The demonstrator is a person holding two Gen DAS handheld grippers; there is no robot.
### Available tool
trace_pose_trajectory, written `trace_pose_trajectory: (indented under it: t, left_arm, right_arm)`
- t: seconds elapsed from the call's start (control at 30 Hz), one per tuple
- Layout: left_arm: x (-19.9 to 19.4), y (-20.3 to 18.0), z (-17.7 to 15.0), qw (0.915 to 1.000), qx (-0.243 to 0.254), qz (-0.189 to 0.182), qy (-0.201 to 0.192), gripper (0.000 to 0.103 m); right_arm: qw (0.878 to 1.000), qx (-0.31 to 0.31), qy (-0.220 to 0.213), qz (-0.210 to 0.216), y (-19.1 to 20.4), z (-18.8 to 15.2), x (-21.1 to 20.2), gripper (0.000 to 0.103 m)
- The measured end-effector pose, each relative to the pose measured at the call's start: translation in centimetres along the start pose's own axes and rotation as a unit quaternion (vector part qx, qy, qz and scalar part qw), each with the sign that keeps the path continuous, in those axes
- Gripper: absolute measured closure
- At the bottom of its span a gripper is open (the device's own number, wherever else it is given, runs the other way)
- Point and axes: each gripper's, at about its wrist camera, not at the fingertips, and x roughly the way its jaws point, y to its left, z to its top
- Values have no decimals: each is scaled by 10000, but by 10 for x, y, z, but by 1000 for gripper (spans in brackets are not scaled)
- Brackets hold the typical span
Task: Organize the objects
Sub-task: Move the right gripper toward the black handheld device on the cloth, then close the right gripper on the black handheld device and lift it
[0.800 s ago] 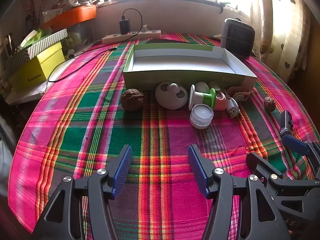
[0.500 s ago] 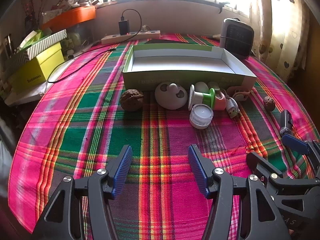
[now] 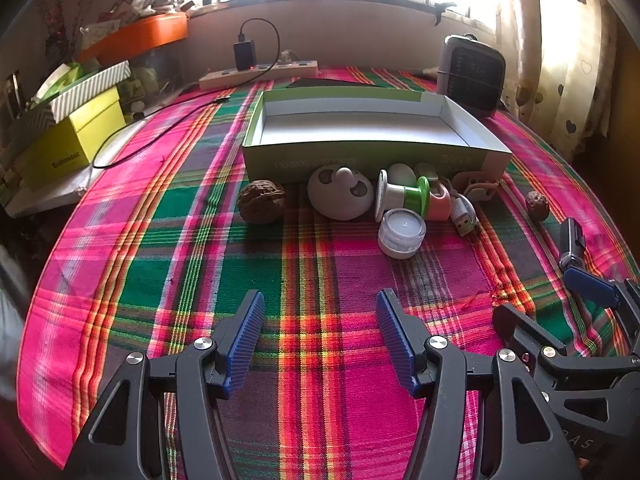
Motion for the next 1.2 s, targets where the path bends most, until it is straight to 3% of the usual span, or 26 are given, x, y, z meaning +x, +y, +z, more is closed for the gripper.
trace_pose_trajectory:
  t: [0.4,0.77,0.93,1.07,1.2]
  left_arm:
    - [-1,7,-3,9996,167,-220,0,46]
    - [2,21,4,9996,16,-281,63,46]
    - [4,27,6,9996,-48,-278,81,46]
    - [6,30,9,9995,-84,-276,101,46]
    - [8,33,12,9995,-126,-259,116,46]
  right_arm:
    - [9996,81,-56,249,-13,-15,-17,12]
    - [9964,790,-105,-289,-53,-15,-27,15]
    - [9932,1118,-134,-292,-67,-1,-23,16]
    - [9911,1272,-75,-396,-78,9,-14,21]
    - [9901,1326,48,-457,-83,14,-5,36]
